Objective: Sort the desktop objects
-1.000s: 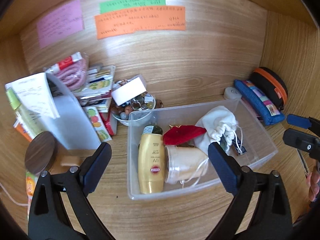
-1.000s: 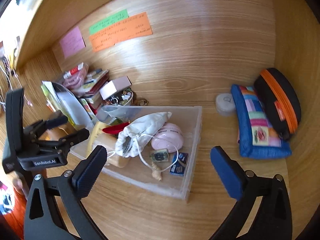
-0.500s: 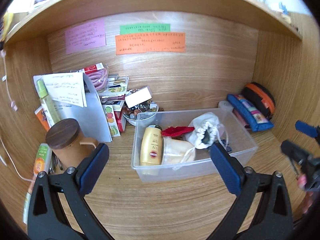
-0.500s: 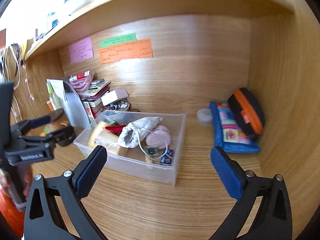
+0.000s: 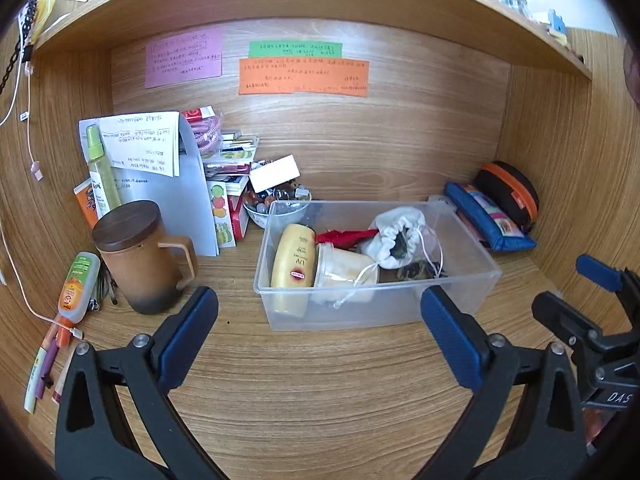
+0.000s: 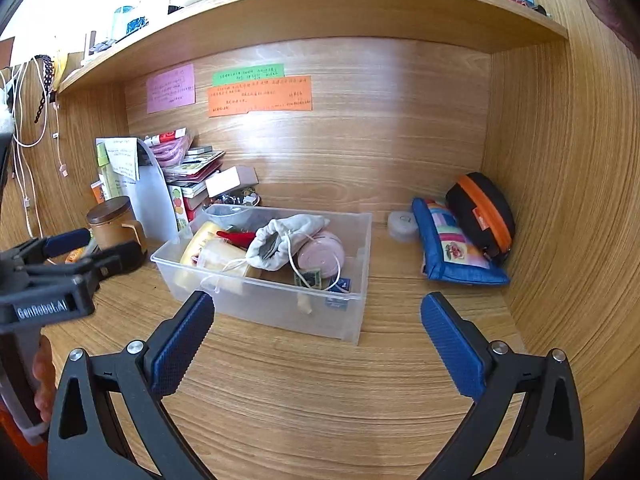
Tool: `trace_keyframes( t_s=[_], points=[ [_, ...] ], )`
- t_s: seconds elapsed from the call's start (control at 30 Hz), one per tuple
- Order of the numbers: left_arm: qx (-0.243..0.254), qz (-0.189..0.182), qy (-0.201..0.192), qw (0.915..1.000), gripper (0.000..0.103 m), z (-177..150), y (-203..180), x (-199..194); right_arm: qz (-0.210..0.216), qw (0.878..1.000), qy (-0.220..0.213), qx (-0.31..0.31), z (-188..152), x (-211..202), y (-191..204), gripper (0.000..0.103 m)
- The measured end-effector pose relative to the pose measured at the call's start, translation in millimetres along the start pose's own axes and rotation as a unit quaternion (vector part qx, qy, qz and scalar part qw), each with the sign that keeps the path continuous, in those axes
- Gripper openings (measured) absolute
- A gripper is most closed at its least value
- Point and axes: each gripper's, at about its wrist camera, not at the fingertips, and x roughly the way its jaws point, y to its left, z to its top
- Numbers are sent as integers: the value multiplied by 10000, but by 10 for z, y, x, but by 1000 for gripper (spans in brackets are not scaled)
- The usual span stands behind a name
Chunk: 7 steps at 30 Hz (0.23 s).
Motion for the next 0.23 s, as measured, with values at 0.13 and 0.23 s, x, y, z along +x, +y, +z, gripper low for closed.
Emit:
trace_keyframes(
  t_s=[0.13,0.23],
  points=[
    [8,10,-58,10000,103,-5,-24,24,-111,9999,-8,-62,0,44,17,103],
    [66,-44,-92,9999,103,19,-34,37,-113,9999,-4,-40,-4,64,-4,103]
  ],
)
